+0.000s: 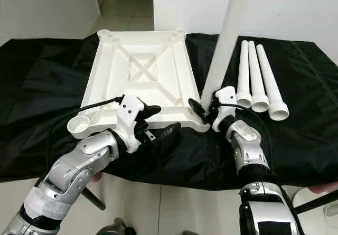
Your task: Building children table
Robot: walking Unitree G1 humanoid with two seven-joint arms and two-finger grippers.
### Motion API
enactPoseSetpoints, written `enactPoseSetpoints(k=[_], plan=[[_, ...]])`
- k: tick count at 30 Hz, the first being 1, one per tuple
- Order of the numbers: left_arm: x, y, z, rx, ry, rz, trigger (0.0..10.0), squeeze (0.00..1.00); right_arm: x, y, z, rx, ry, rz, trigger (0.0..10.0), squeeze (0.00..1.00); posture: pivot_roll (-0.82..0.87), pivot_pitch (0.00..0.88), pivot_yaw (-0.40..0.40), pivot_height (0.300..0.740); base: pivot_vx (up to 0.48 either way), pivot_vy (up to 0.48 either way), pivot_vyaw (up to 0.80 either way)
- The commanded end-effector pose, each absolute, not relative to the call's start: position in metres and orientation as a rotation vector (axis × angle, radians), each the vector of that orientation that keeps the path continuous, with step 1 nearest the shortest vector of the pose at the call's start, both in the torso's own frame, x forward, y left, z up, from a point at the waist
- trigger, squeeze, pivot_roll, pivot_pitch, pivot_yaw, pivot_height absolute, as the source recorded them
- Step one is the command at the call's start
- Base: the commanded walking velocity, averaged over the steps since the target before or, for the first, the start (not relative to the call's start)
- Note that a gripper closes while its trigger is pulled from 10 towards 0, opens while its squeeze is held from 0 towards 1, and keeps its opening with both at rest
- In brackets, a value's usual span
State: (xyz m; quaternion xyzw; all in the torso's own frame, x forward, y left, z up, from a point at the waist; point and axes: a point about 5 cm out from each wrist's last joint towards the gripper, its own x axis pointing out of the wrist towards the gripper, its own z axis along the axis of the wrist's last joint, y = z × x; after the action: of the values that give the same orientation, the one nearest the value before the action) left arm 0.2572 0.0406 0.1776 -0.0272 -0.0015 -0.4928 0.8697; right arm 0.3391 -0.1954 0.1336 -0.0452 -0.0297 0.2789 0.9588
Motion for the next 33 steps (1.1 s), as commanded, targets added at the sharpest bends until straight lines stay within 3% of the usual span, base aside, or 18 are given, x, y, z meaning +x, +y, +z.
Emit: enactPoseSetpoints(k=[1, 11, 20, 33], plan=[[0.253, 0.041, 0.177, -0.060, 0.008, -1.112, 10.0, 0.00, 0.332, -0.192, 0.112, -0.045, 0.024, 0.583, 10.0, 0.00, 0.01, 0.000, 0.052, 0.740, 0.000, 0.000, 0.00], [0.253, 0.040, 0.177, -0.060, 0.012, -1.118, 10.0, 0.00, 0.329, -0.189, 0.102, 0.052, 0.018, 0.483, 10.0, 0.00, 0.01, 0.000, 0.054, 0.740, 0.000, 0.000, 0.00], [0.252, 0.040, 0.176, -0.063, 0.018, -1.116, 10.0, 0.00, 0.334, -0.188, 0.101, 0.016, 0.042, 0.380, 10.0, 0.00, 0.01, 0.000, 0.050, 0.740, 0.000, 0.000, 0.00], [0.250, 0.038, 0.174, -0.075, 0.016, -1.100, 10.0, 0.00, 0.336, -0.138, 0.109, 0.093, 0.028, -0.010, 10.0, 0.00, 0.02, 0.000, 0.012, 0.740, 0.000, 0.000, 0.00]])
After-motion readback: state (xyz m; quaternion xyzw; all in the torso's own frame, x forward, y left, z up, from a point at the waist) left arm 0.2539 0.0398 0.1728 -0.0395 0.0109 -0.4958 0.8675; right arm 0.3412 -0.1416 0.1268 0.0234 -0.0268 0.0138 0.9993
